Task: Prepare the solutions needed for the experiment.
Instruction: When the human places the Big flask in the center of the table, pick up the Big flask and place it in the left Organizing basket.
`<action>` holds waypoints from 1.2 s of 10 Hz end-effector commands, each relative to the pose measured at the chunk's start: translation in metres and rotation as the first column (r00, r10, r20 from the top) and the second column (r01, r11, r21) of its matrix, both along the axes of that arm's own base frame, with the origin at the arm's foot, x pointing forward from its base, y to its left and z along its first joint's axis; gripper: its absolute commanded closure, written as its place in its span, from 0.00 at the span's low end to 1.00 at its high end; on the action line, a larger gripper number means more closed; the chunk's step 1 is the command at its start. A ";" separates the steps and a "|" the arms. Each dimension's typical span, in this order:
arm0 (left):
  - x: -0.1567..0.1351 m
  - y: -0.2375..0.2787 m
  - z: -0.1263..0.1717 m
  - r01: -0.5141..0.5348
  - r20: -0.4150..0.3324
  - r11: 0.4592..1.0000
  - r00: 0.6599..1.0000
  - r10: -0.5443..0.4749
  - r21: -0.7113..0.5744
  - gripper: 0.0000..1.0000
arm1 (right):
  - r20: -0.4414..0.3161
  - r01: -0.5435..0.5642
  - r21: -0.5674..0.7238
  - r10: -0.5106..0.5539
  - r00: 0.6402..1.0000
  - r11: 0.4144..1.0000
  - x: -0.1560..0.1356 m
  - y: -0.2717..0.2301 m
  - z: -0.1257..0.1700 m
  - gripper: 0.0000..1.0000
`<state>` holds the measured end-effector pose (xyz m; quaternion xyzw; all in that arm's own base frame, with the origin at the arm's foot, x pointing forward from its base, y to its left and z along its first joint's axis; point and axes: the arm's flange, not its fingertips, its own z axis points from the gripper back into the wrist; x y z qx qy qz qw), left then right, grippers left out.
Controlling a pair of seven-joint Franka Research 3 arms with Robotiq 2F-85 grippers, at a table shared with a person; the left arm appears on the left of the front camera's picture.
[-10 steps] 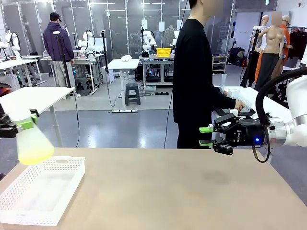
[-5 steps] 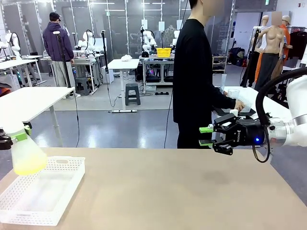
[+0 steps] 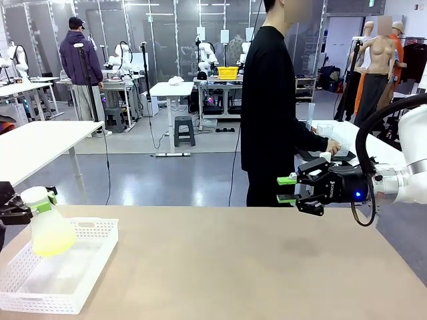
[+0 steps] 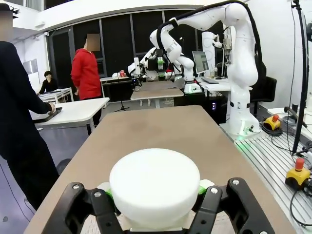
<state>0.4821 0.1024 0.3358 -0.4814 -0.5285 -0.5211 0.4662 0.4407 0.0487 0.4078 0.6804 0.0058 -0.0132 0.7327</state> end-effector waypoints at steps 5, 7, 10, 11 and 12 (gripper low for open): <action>0.029 -0.015 -0.039 0.041 0.003 0.994 0.999 -0.042 0.100 1.00 | 0.002 -0.005 -0.001 0.005 1.000 1.000 -0.002 0.000 0.001 0.55; 0.032 -0.020 -0.047 0.047 -0.005 0.994 0.999 -0.047 0.097 1.00 | 0.002 -0.005 -0.001 0.005 1.000 1.000 -0.002 0.000 0.001 0.55; 0.038 -0.025 -0.059 0.069 -0.005 0.994 0.998 -0.069 0.087 1.00 | 0.002 -0.005 -0.001 0.005 1.000 1.000 -0.002 0.000 0.001 0.55; 0.035 -0.026 -0.060 0.070 -0.019 0.995 0.997 -0.069 0.077 0.57 | 0.002 -0.005 -0.001 0.005 1.000 1.000 -0.002 0.000 0.001 0.55; 0.035 -0.025 -0.061 0.069 -0.023 0.994 0.997 -0.068 0.086 0.56 | 0.002 -0.005 -0.001 0.005 1.000 1.000 -0.002 0.000 0.001 0.55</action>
